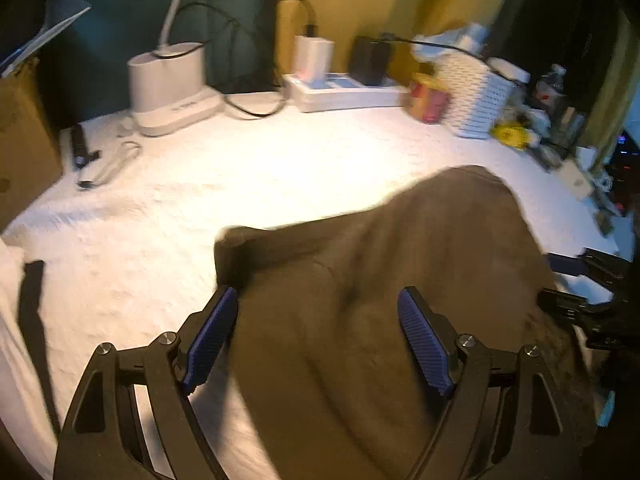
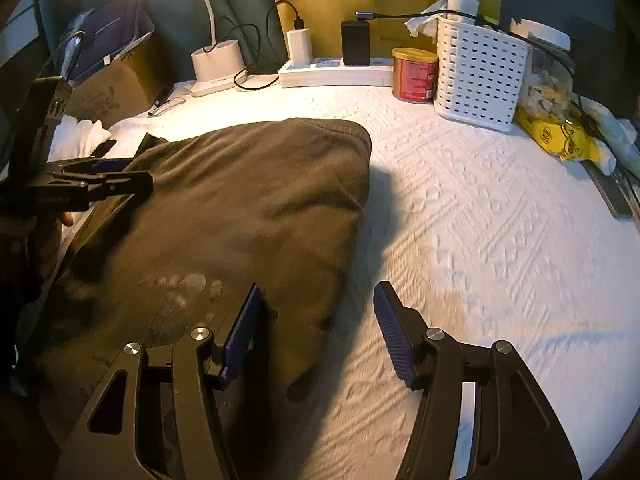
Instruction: Fold small clothes
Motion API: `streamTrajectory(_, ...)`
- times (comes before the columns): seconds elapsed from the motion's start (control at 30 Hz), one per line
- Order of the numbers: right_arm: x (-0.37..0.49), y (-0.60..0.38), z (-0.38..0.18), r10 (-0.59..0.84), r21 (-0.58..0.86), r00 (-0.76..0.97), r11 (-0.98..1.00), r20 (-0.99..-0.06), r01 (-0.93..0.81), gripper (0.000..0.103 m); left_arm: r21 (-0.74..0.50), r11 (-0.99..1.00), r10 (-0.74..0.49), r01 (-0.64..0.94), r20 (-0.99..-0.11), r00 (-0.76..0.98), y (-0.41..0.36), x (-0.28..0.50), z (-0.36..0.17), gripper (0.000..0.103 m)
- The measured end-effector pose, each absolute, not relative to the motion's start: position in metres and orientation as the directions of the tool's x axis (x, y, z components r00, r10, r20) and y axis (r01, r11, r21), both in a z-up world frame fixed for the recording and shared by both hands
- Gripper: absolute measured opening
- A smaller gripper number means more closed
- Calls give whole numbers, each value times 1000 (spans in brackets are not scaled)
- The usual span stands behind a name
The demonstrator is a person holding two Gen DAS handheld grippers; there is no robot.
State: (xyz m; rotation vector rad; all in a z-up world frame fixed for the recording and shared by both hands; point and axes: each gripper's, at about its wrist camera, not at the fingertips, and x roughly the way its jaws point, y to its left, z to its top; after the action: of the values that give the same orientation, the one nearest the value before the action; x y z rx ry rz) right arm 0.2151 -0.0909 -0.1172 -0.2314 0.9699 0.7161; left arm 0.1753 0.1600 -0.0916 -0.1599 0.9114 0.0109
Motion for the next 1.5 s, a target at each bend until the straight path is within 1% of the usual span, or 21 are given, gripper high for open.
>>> streamTrajectory(0.07,220,-89,-118,453,130,360,750,-816,-649,62,-125,987,-32,-106,-782,622,169,177,-89,82)
streamTrajectory(0.2,229,-85,-117,456,129,365,749,-812,-650,62,-157,981,-49,-113,-765,642,177,172,-83,82)
streamTrajectory(0.33,241,-85,-117,464,138,369,752,-805,-645,62,-203,972,-92,-116,-787,610,179,172,-95,83)
streamTrajectory(0.5,254,-85,-116,486,163,367,750,-793,-641,62,-224,971,-123,-89,-779,615,170,167,-97,94)
streamTrajectory(0.7,265,-79,-119,517,204,350,741,-781,-640,63,-190,982,-151,-3,-789,596,146,170,-98,95)
streamTrajectory(0.8,268,-73,-120,535,222,330,725,-778,-651,63,-141,989,-136,37,-797,588,133,173,-100,94)
streamTrajectory(0.83,268,-71,-121,541,229,317,716,-779,-659,63,-99,994,-110,51,-803,586,126,173,-101,91)
streamTrajectory(0.87,268,-68,-121,543,226,315,710,-779,-667,63,-79,995,-98,59,-803,588,123,173,-101,83)
streamTrajectory(0.9,268,-65,-121,548,225,308,701,-778,-677,63,-78,995,-100,63,-799,593,121,173,-100,79)
streamTrajectory(0.93,267,-61,-122,550,225,301,693,-779,-685,63,-91,994,-112,66,-793,598,120,174,-99,68)
streamTrajectory(0.97,266,-57,-123,548,215,298,686,-781,-695,67,-93,994,-113,64,-790,602,121,174,-99,59)
streamTrajectory(1.03,262,-49,-124,540,192,294,670,-789,-717,70,-94,993,-116,68,-781,613,118,174,-100,52)
streamTrajectory(1.07,260,-44,-124,529,171,300,668,-794,-725,70,-96,993,-119,70,-778,617,116,174,-100,45)
streamTrajectory(1.1,259,-41,-124,522,158,305,667,-797,-728,70,-104,992,-127,73,-776,618,115,173,-100,41)
streamTrajectory(1.17,255,-34,-125,511,132,310,658,-802,-742,70,-116,990,-139,78,-773,619,112,174,-100,30)
streamTrajectory(1.23,252,-29,-125,501,108,317,650,-805,-753,69,-116,990,-142,84,-770,622,108,174,-99,26)
streamTrajectory(1.3,247,-25,-124,507,97,313,630,-803,-770,57,-112,990,-142,87,-769,623,106,174,-99,24)
streamTrajectory(1.37,244,-24,-124,520,105,302,616,-799,-781,40,-112,990,-141,87,-768,624,105,173,-99,24)
streamTrajectory(1.4,242,-23,-123,522,103,302,612,-798,-784,37,-113,990,-142,86,-768,625,105,173,-98,23)
streamTrajectory(1.47,238,-21,-122,524,97,303,605,-796,-791,27,-114,990,-143,87,-767,626,103,172,-97,23)
streamTrajectory(1.5,236,-20,-121,524,92,305,602,-795,-793,26,-114,990,-144,88,-765,628,102,170,-97,23)
